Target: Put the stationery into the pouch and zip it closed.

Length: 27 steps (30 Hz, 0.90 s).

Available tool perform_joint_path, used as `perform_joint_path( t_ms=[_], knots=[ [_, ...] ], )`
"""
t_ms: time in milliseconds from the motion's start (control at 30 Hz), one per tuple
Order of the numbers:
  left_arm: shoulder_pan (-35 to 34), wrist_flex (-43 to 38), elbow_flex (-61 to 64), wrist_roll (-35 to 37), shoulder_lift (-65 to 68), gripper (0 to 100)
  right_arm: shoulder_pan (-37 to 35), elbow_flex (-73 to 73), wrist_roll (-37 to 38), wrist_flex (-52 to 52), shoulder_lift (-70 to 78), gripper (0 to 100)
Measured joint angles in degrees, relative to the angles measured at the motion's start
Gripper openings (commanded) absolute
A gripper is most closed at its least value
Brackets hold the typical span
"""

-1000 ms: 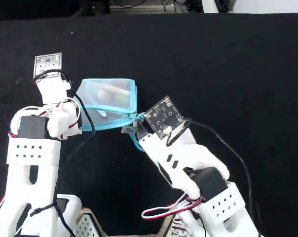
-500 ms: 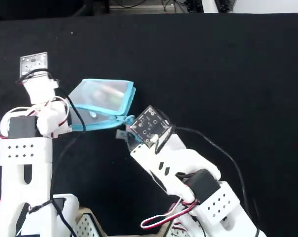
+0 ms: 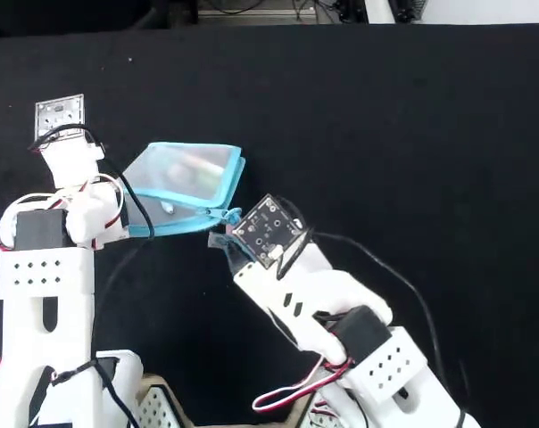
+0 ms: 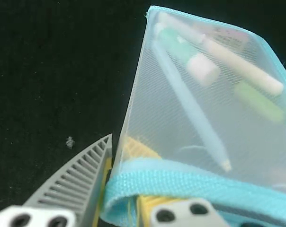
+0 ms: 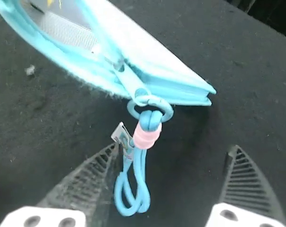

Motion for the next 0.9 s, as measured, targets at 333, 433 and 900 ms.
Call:
perform_joint_path(
  t_ms=[333, 433, 900],
  knots=[
    [0.0, 0.0, 0.0, 0.0, 0.0, 3, -0.1, 3.2, -9.4, -6.9, 0.0, 32.6],
    [0.0, 0.0, 0.0, 0.0, 0.0, 3, -0.1, 3.2, -10.4, -7.4, 0.0, 32.6],
    [0.0, 0.0, 0.0, 0.0, 0.0, 3, -0.1, 10.5, -10.8, -22.9, 0.0, 32.5]
  ],
)
